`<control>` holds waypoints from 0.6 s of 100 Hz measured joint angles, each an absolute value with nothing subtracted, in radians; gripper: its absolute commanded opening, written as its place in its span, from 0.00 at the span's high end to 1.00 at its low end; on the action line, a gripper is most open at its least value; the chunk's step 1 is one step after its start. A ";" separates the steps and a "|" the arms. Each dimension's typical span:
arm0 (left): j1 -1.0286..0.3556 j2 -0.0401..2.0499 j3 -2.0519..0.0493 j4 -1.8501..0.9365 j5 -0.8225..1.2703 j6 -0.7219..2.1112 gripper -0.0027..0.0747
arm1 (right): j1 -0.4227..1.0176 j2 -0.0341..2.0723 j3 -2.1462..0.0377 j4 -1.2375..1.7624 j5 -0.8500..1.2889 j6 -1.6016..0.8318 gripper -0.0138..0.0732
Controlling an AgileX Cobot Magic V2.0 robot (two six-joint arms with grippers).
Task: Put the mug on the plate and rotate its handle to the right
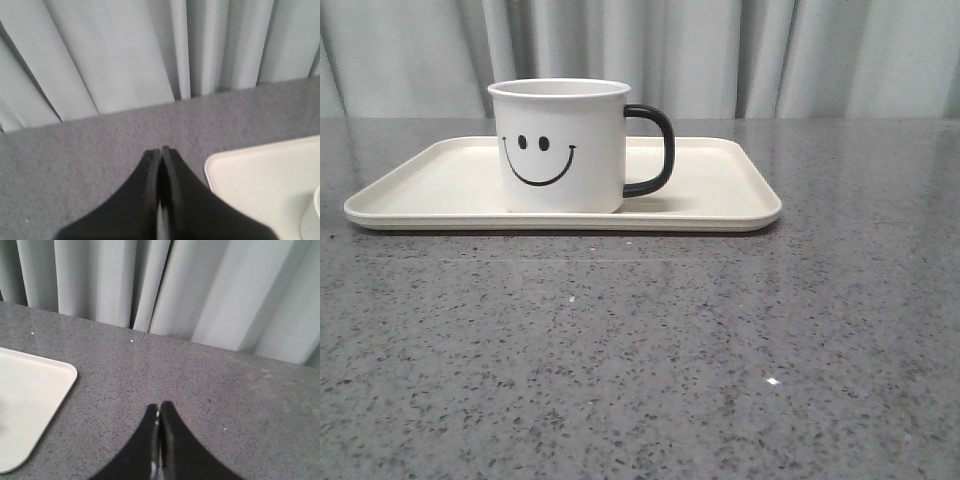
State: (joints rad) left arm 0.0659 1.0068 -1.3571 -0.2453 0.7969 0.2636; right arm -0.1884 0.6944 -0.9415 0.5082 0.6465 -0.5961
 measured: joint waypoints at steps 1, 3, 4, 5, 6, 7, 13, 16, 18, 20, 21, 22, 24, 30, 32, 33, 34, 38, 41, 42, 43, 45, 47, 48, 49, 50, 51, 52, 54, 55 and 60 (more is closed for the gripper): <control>0.066 0.999 -1.342 -0.247 0.788 0.266 0.99 | -0.188 0.694 -0.942 0.508 0.647 -0.596 0.92; 0.066 0.965 -1.318 -0.247 0.750 0.271 0.99 | -0.188 0.694 -0.942 0.508 0.647 -0.596 0.92; 0.066 0.957 -1.300 -0.247 0.740 0.274 0.99 | -0.188 0.694 -0.942 0.508 0.647 -0.596 0.92; 0.066 0.948 -1.291 -0.247 0.722 0.276 0.99 | -0.188 0.694 -0.942 0.508 0.647 -0.596 0.92; 0.066 0.940 -1.281 -0.247 0.722 0.278 0.99 | -0.188 0.694 -0.942 0.508 0.647 -0.596 0.92; 0.066 0.922 -1.272 -0.249 0.703 0.281 0.99 | -0.188 0.694 -0.942 0.508 0.647 -0.596 0.92; 0.066 0.841 -1.164 -0.250 0.623 0.294 0.99 | -0.188 0.694 -0.942 0.508 0.647 -0.596 0.92; 0.066 0.804 -1.117 -0.250 0.591 0.301 0.99 | -0.188 0.694 -0.942 0.508 0.647 -0.596 0.92; 0.066 0.785 -1.093 -0.251 0.569 0.304 0.99 | -0.188 0.694 -0.942 0.508 0.647 -0.596 0.92; 0.066 0.757 -1.057 -0.251 0.553 0.306 0.99 | -0.188 0.694 -0.942 0.508 0.647 -0.596 0.92; 0.066 0.738 -1.033 -0.251 0.530 0.309 0.99 | -0.188 0.694 -0.942 0.508 0.647 -0.596 0.92; 0.066 0.729 -1.020 -0.251 0.530 0.311 0.99 | -0.188 0.694 -0.942 0.508 0.647 -0.596 0.92; 0.066 0.702 -0.983 -0.252 0.507 0.313 0.99 | -0.188 0.694 -0.942 0.508 0.647 -0.596 0.92; 0.066 0.633 -0.885 -0.252 0.448 0.318 0.99 | -0.188 0.694 -0.942 0.508 0.647 -0.596 0.92; 0.066 0.601 -0.836 -0.252 0.432 0.320 0.99 | -0.188 0.694 -0.942 0.508 0.647 -0.596 0.92; 0.066 0.593 -0.825 -0.252 0.421 0.320 0.99 | -0.188 0.694 -0.942 0.508 0.647 -0.596 0.92; 0.066 0.577 -0.801 -0.252 0.416 0.320 0.99 | -0.188 0.694 -0.942 0.508 0.647 -0.596 0.92; 0.066 0.539 -0.741 -0.254 0.390 0.321 0.99 | -0.188 0.694 -0.942 0.508 0.647 -0.596 0.92; 0.066 0.509 -0.695 -0.254 0.369 0.321 0.99 | -0.188 0.694 -0.942 0.508 0.647 -0.596 0.92; 0.066 0.494 -0.684 -0.254 0.360 0.321 0.99 | -0.188 0.694 -0.942 0.508 0.647 -0.596 0.92; 0.066 0.480 -0.650 -0.254 0.350 0.322 0.99 | -0.188 0.694 -0.942 0.508 0.647 -0.596 0.92; 0.066 0.466 -0.628 -0.254 0.341 0.322 0.99 | -0.188 0.694 -0.942 0.508 0.647 -0.596 0.92; 0.066 0.444 -0.595 -0.254 0.324 0.322 0.99 | -0.188 0.694 -0.942 0.508 0.647 -0.596 0.92; 0.066 0.438 -0.584 -0.254 0.318 0.322 0.99 | -0.188 0.694 -0.942 0.508 0.647 -0.596 0.92; 0.066 0.424 -0.573 -0.254 0.307 0.324 0.99 | -0.188 0.694 -0.942 0.508 0.647 -0.596 0.92; 0.066 0.410 -0.542 -0.254 0.296 0.324 0.99 | -0.188 0.694 -0.942 0.508 0.647 -0.596 0.92; 0.066 0.410 -0.542 -0.254 0.290 0.324 0.99 | -0.188 0.694 -0.942 0.508 0.647 -0.596 0.92; 0.066 0.397 -0.520 -0.254 0.283 0.324 0.99 | -0.188 0.694 -0.942 0.508 0.647 -0.596 0.92; 0.066 0.376 -0.489 -0.254 0.262 0.324 0.99 | -0.188 0.694 -0.942 0.508 0.647 -0.596 0.92; 0.066 0.363 -0.469 -0.254 0.247 0.324 0.99 | -0.188 0.694 -0.942 0.508 0.647 -0.596 0.92; 0.066 0.323 -0.411 -0.264 0.194 0.324 0.99 | -0.188 0.694 -0.942 0.508 0.647 -0.596 0.92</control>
